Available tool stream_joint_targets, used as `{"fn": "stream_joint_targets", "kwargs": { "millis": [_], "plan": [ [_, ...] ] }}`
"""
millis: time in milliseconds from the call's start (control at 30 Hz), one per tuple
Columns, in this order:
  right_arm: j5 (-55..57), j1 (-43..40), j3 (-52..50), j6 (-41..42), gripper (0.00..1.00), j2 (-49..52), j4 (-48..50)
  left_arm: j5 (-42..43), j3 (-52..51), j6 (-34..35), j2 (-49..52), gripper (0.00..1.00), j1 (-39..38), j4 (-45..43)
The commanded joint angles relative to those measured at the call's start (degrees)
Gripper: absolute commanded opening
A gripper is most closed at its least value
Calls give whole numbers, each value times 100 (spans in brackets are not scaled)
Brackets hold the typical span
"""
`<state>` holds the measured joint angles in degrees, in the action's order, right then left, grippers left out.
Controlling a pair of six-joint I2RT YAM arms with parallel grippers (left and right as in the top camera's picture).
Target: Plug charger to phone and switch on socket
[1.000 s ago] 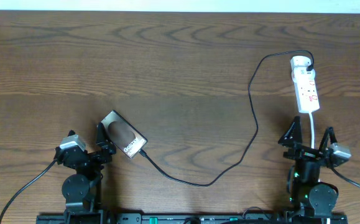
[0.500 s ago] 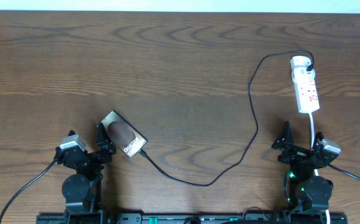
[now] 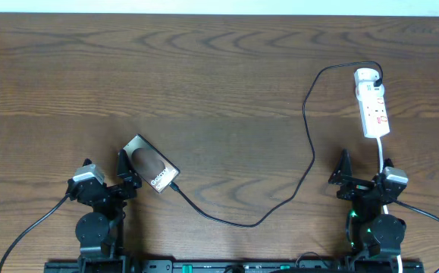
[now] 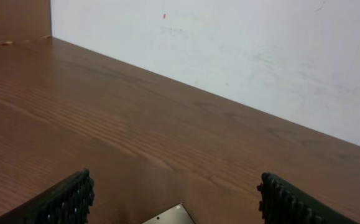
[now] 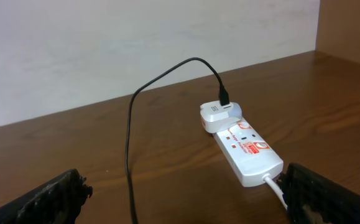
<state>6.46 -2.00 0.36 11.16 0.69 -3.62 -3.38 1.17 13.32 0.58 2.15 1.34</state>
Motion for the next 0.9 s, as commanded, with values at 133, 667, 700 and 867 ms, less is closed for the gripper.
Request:
{"fn": "stream_joint_targets", "kwargs": {
  "millis": [133,667,700,867],
  "plan": [
    [-122,61,-4,-570,99,-42,-55,-179,-90,-17,-35,84,17,249],
    [-79,92,-4,-1274,99,-42,-24,-179,-90,-17,-35,84,17,249],
    [-81,92,-4,-1274,99,-42,-24,-179,-90,-17,-35,84,17,249],
    [-79,92,-4,-1274,99,-39,-24,-179,-90,-15,-35,84,17,249]
  ]
}}
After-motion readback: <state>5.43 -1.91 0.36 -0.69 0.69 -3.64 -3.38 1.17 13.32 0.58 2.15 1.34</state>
